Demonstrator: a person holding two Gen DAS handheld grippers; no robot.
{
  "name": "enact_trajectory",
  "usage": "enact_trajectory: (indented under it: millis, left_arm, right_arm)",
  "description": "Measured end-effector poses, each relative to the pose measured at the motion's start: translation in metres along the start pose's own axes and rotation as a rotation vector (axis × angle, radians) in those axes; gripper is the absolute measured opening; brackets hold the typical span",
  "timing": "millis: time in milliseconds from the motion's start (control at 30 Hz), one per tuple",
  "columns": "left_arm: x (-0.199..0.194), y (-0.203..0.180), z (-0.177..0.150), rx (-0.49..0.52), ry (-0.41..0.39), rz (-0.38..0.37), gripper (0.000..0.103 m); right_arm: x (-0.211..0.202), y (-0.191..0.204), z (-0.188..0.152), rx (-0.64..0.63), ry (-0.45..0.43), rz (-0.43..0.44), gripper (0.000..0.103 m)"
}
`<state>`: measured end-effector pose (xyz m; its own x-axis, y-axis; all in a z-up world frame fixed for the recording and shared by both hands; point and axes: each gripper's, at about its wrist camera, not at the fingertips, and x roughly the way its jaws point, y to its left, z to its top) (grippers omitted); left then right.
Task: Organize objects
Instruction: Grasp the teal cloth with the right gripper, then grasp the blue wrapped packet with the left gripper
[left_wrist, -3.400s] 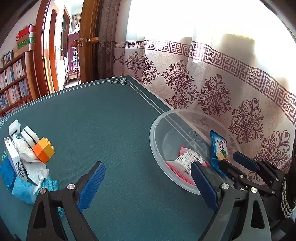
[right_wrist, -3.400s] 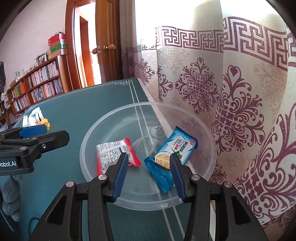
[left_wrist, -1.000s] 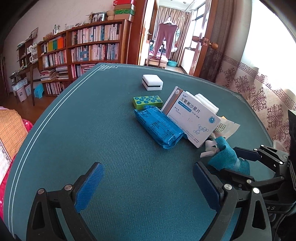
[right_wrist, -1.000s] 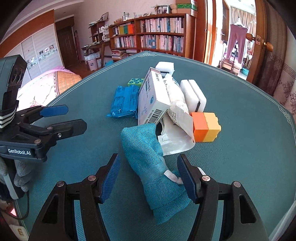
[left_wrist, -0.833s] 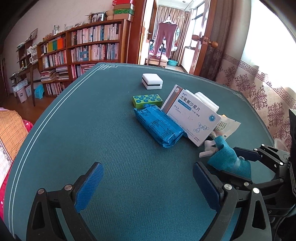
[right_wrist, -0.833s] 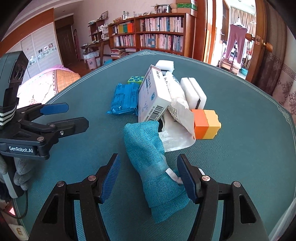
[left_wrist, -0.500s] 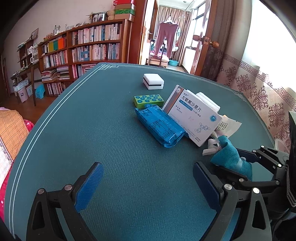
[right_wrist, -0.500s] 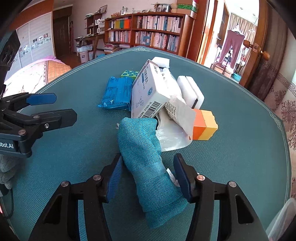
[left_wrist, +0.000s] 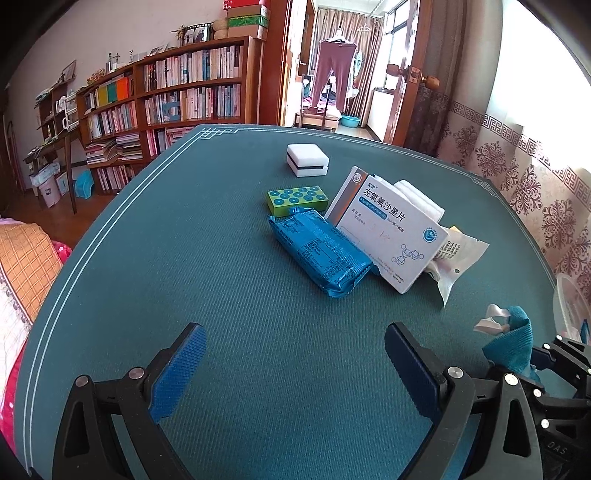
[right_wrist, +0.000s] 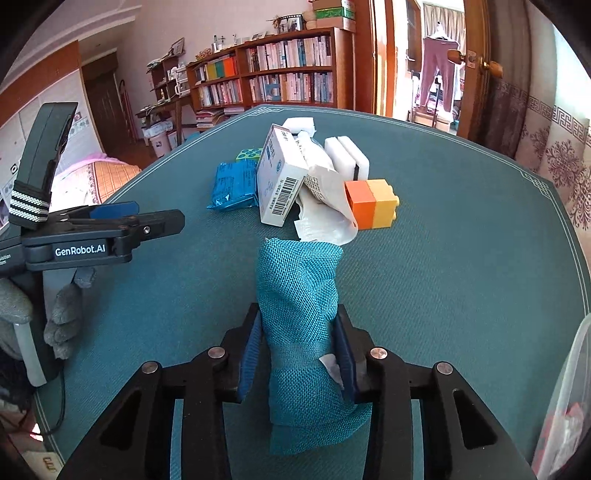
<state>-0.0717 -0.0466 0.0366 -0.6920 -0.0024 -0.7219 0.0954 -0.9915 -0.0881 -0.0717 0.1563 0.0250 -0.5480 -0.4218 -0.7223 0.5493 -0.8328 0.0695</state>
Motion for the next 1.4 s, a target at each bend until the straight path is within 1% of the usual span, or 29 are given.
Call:
enact_trajectory:
  millis: [167,367,533,700,900,933,1200,1400]
  left_arm:
    - [0.005,-0.01,0.009,0.022,-0.002,0.021,0.099]
    - [0.017,-0.019,0.023,0.026,0.014,0.041,0.099]
    - [0.03,-0.023,0.039,-0.002,0.007,0.06,0.099]
    - [0.049,-0.024,0.05,-0.03,0.023,0.085,0.099]
    - [0.066,-0.02,0.05,-0.047,0.049,0.122,0.099]
    - [0.067,-0.018,0.05,-0.051,0.049,0.12,0.101]
    - [0.056,-0.002,0.043,-0.017,0.038,0.158,0.103]
    - [0.05,0.015,0.039,-0.033,0.035,0.186,0.102]
  right_arm:
    - [-0.015,-0.009,-0.012,0.055,-0.02,0.015,0.038]
    - [-0.017,-0.016,-0.021,0.088,-0.042,0.009,0.038]
    - [-0.015,-0.018,-0.023,0.092,-0.049,0.009,0.039]
    - [-0.014,-0.02,-0.025,0.098,-0.059,0.015,0.039]
    - [-0.013,-0.021,-0.026,0.104,-0.06,0.016,0.039]
    - [-0.013,-0.021,-0.026,0.105,-0.06,0.018,0.039]
    - [-0.012,-0.021,-0.026,0.109,-0.06,0.019,0.039]
    - [-0.012,-0.021,-0.026,0.111,-0.061,0.019,0.039]
